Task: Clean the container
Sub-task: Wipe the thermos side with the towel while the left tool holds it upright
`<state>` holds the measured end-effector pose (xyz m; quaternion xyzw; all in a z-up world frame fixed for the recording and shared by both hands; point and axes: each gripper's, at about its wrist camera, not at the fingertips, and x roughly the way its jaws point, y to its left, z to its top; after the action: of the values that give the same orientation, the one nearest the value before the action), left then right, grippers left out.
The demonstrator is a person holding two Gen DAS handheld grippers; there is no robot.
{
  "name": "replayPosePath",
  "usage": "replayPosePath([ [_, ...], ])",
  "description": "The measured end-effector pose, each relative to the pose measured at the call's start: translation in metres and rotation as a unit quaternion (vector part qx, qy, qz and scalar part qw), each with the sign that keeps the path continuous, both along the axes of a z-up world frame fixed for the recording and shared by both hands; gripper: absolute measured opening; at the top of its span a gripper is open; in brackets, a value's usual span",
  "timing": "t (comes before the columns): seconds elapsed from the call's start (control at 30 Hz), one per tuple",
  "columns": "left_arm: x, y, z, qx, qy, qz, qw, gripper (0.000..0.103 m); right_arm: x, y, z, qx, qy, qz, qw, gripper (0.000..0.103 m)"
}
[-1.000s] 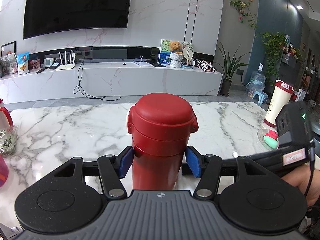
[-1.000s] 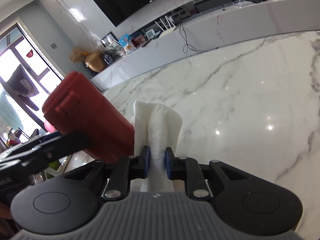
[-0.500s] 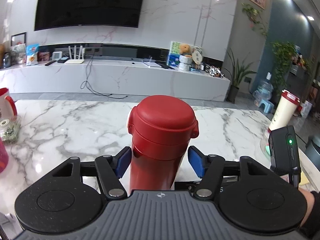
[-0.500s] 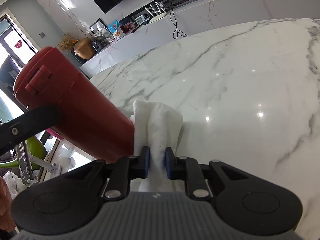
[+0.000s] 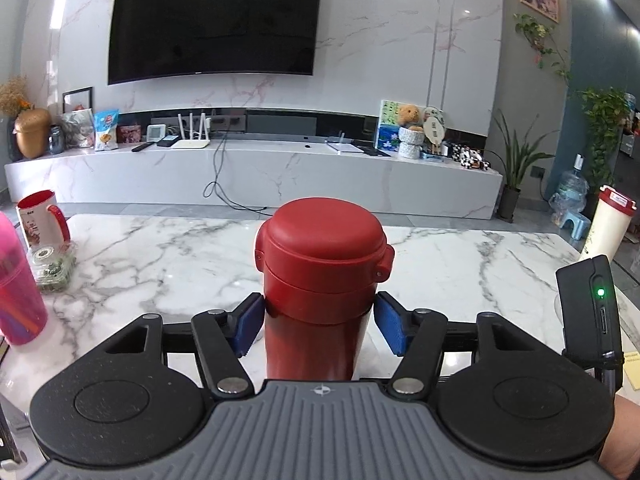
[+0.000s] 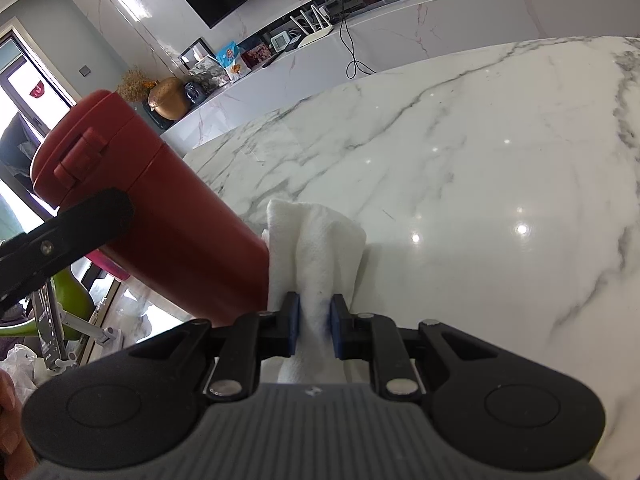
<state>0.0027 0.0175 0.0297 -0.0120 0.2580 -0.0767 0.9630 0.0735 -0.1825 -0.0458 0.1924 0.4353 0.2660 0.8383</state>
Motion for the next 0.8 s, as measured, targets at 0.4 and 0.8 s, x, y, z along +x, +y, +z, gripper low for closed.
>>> replayPosePath([
  [0.4, 0.004, 0.015, 0.005, 0.019, 0.008, -0.069, 0.9974, 0.057, -0.003, -0.008, 0.024, 0.044, -0.037, -0.004, 0.998, 0.020],
  [0.8, 0.005, 0.014, 0.005, 0.022, 0.012, -0.085, 0.9961, 0.056, -0.017, -0.028, 0.068, 0.143, -0.140, -0.016, 0.980, 0.019],
])
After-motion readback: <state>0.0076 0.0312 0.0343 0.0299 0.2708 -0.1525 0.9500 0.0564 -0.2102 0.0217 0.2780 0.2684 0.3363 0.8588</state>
